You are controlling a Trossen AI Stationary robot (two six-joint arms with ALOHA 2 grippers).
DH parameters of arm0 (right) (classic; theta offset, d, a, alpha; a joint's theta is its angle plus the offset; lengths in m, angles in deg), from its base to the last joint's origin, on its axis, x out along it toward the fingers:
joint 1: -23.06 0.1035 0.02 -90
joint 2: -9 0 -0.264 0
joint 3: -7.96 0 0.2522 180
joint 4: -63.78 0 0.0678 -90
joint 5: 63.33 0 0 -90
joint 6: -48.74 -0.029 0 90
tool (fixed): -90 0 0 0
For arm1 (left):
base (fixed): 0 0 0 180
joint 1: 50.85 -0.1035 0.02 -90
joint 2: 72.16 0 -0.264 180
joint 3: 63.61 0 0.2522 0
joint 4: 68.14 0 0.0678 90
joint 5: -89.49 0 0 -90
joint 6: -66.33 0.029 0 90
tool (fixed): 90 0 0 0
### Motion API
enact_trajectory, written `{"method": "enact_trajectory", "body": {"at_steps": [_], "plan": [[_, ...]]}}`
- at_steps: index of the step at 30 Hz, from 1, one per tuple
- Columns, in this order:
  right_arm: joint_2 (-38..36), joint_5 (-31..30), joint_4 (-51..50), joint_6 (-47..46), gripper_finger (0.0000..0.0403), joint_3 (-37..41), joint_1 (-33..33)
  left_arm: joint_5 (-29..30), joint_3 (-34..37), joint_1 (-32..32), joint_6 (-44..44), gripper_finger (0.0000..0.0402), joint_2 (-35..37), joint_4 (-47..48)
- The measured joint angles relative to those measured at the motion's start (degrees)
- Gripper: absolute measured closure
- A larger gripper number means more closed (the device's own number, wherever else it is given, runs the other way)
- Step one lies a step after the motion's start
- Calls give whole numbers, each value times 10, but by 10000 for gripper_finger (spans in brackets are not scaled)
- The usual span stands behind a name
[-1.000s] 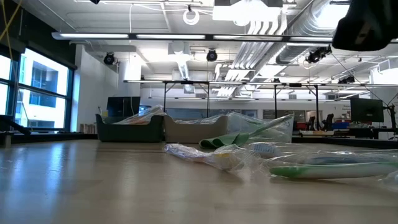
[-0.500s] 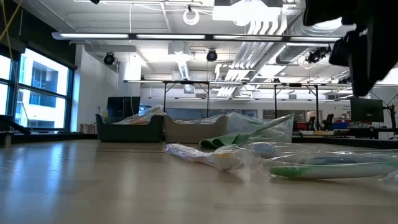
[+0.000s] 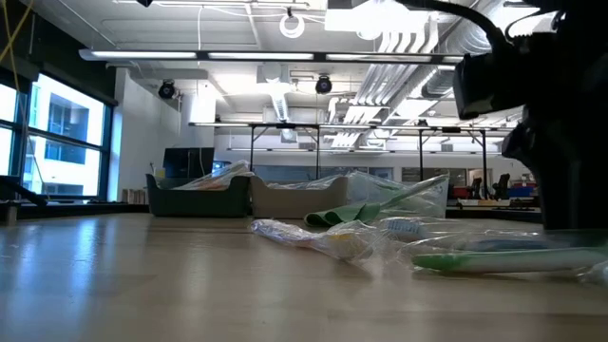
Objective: Pick & Place Toothbrushes
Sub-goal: Put the blue toothbrush into the gray bin
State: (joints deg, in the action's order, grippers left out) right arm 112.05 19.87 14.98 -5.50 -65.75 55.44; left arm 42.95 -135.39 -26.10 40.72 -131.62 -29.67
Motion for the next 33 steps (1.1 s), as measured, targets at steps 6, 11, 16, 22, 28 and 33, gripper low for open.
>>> {"method": "enact_trajectory", "body": {"at_steps": [6,11,16,22,28,33], "plan": [[20,1,6,-1,225,-2,0,0,0,0,0,226,0,19],[21,-10,5,-15,240,-2,0,0,0,0,0,226,0,25],[21,-12,2,-17,281,-1,0,0,0,0,0,226,0,25],[22,-13,1,-17,339,-1,0,0,0,0,0,226,0,25],[19,-10,2,-29,381,0,0,0,0,0,0,226,0,25],[9,-12,1,-37,387,1,0,0,0,0,0,226,0,25]]}}
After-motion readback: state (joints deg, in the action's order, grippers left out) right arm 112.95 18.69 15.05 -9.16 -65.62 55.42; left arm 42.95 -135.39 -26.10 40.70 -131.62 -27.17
